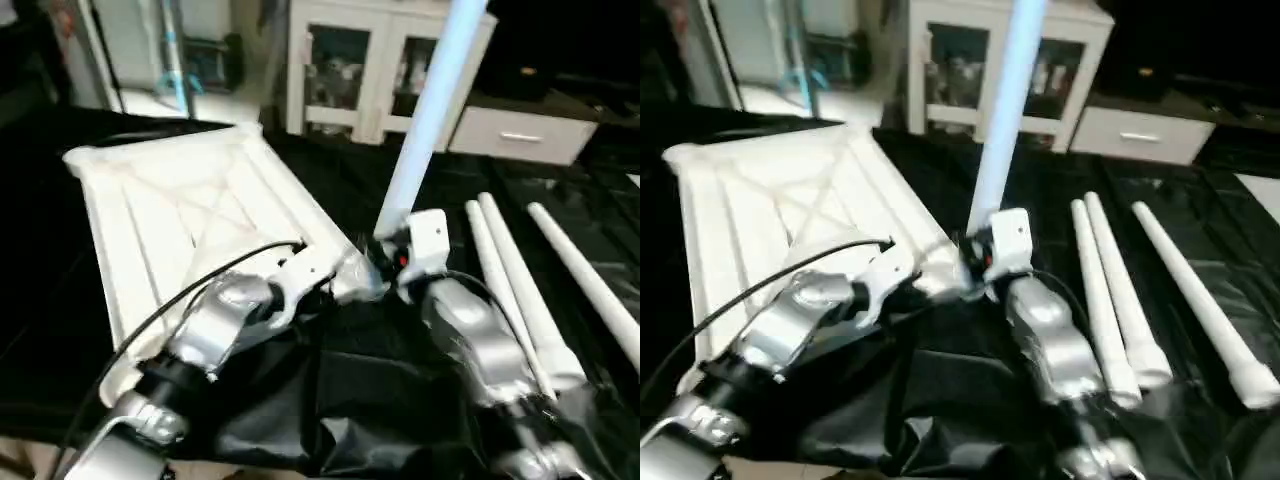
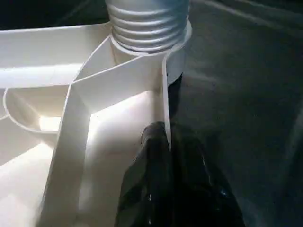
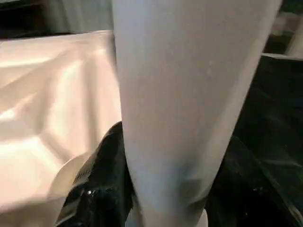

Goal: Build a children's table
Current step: Insert table leg to table base

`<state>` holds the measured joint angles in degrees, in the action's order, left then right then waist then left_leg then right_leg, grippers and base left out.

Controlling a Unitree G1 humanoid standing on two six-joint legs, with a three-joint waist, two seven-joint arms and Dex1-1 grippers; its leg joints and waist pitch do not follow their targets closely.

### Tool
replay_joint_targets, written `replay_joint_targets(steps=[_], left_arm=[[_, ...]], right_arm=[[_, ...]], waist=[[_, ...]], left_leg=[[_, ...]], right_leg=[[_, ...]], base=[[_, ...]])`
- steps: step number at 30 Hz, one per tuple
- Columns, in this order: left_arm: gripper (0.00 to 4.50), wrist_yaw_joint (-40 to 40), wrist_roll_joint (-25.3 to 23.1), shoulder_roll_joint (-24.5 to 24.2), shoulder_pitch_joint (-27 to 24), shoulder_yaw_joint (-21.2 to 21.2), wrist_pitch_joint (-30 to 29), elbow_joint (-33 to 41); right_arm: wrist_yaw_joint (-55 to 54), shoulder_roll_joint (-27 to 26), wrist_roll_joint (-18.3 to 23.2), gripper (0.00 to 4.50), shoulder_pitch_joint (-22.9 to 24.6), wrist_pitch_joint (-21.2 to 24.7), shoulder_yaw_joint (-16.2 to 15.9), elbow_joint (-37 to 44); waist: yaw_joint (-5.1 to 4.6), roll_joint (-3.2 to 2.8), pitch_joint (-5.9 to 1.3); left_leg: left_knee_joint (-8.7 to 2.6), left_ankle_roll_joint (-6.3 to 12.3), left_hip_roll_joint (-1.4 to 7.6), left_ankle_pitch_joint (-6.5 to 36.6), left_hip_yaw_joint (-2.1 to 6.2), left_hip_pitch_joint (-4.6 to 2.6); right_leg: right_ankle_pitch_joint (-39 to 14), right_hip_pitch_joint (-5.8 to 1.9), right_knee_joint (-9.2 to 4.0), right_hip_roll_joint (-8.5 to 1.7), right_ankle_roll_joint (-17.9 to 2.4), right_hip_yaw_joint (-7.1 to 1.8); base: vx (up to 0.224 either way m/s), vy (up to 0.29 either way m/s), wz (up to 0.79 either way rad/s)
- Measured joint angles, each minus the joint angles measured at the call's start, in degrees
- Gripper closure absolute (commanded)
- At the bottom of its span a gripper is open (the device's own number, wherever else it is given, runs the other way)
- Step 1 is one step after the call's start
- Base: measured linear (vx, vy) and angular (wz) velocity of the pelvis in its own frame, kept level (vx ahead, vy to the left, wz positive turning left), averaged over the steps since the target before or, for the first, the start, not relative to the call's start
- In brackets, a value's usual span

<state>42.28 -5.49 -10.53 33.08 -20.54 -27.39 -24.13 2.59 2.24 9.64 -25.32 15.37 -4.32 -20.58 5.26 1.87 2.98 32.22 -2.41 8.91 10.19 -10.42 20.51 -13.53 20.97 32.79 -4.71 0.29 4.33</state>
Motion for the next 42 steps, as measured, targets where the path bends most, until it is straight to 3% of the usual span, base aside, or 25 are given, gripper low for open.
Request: replay_joint_targets(steps=[2, 5, 8, 11, 21, 22, 24, 25, 32, 38, 42], left_arm=[[4.50, -2.97, -0.72, 2.14, 0.95, 0.02, -1.79, -0.63], [4.50, -7.19, -1.50, 4.97, 1.69, 0.01, -3.65, -1.21], [4.50, -9.96, -1.85, 6.38, 2.58, 0.02, -3.89, -2.55], [4.50, -11.39, -1.89, 6.96, 3.27, 0.09, -4.20, -3.19], [4.50, -11.66, -1.09, 6.32, 3.96, 1.08, -4.93, -3.18], [4.50, -11.61, -0.97, 6.24, 3.99, 1.16, -4.93, -3.17], [4.50, -11.26, -0.89, 6.05, 4.09, 1.18, -4.93, -3.09], [4.50, -11.13, -0.85, 5.93, 4.09, 1.18, -4.93, -2.98], [4.50, -8.81, 0.31, 4.36, 4.31, 1.18, -4.17, -1.89], [4.50, -7.58, 0.70, 2.59, 5.11, 1.60, -2.73, -1.89], [4.50, -6.77, 0.77, 1.74, 5.17, 1.61, -2.41, -1.89]], right_arm=[[-4.31, -1.69, -0.26, 2.66, -1.93, -0.68, 1.41, -2.63], [-10.21, -3.15, -0.99, 2.66, -4.20, -2.48, 2.07, -6.07], [-14.41, -3.91, -1.97, 2.66, -5.54, -4.32, 2.30, -8.41], [-16.66, -4.55, -2.72, 2.66, -7.35, -5.85, 2.31, -11.15], [-16.27, -5.43, -2.53, 2.66, -9.08, -10.01, 2.99, -14.66], [-15.92, -5.43, -2.51, 2.31, -9.13, -10.43, 3.09, -14.90], [-15.42, -5.41, -2.54, 2.31, -9.21, -11.08, 3.21, -15.05], [-15.05, -5.38, -2.54, 2.08, -9.23, -11.18, 3.33, -15.01], [-10.10, -3.90, -1.32, 1.50, -6.51, -6.66, 3.19, -11.36], [-5.30, -1.37, -1.24, 1.01, -3.36, -2.77, 1.48, -3.67], [-1.35, 0.93, -0.34, 0.65, 0.09, 0.36, 0.47, 2.34]], waist=[[-0.28, 0.29, 0.31], [-0.41, 0.27, 0.40], [-0.29, 0.43, 0.44], [-0.16, 0.39, 0.57], [-0.13, 0.82, 0.43], [-0.13, 0.82, 0.42], [-0.12, 0.88, 0.38], [-0.10, 0.89, 0.37], [0.40, 0.71, 0.45], [0.42, 0.65, 0.43], [0.39, 0.64, 0.44]], left_leg=[[-0.08, 0.00, -0.01, 0.00, 0.01, -0.01], [-0.56, 0.00, -0.01, 0.00, -0.03, 0.19], [-0.71, -0.02, -0.02, 0.01, -0.18, 0.22], [-0.64, -0.02, -0.01, 0.01, 0.41, 0.37], [-0.33, -0.02, -0.01, 0.00, -0.08, 0.53], [-0.33, -0.02, -0.01, 0.00, -0.08, 0.52], [-0.33, -0.02, 0.00, -0.01, -0.08, 0.52], [-0.33, -0.02, 0.01, -0.01, -0.08, 0.52], [-0.40, -0.11, 0.26, -0.07, -0.15, 0.78], [0.10, 0.05, 0.52, -0.59, -0.24, 1.57], [0.15, 0.14, 0.53, -0.53, -0.41, 1.58]], right_leg=[[0.00, -0.01, -0.21, -0.08, 0.00, 0.19], [-0.05, -0.20, -0.66, -0.58, -0.08, 1.19], [-0.05, 0.57, -0.66, -0.68, -0.08, 1.14], [-0.05, 0.37, -0.83, -0.73, -0.07, 1.71], [2.19, 0.87, -0.70, -0.69, -0.60, 1.10], [2.43, 0.88, -0.70, -0.69, -0.59, 1.10], [3.04, 0.89, -0.68, -0.69, -0.53, 1.10], [3.29, 0.89, -0.67, -0.69, -0.53, 1.09], [4.44, 1.17, -0.33, -0.54, -0.54, 1.08], [3.82, 2.08, 0.43, -0.41, -0.77, 1.07], [3.81, 2.08, 0.39, -0.42, -0.79, 0.98]], base=[[0.000, 0.000, 0.00], [0.000, 0.000, 0.00], [0.000, 0.000, 0.00], [0.009, 0.000, -0.06], [0.000, 0.000, 0.00], [0.000, 0.000, 0.00], [0.000, 0.000, 0.00], [0.000, 0.000, 0.00], [0.008, -0.004, 0.00], [0.000, 0.000, 0.00], [0.000, 0.000, 0.00]])
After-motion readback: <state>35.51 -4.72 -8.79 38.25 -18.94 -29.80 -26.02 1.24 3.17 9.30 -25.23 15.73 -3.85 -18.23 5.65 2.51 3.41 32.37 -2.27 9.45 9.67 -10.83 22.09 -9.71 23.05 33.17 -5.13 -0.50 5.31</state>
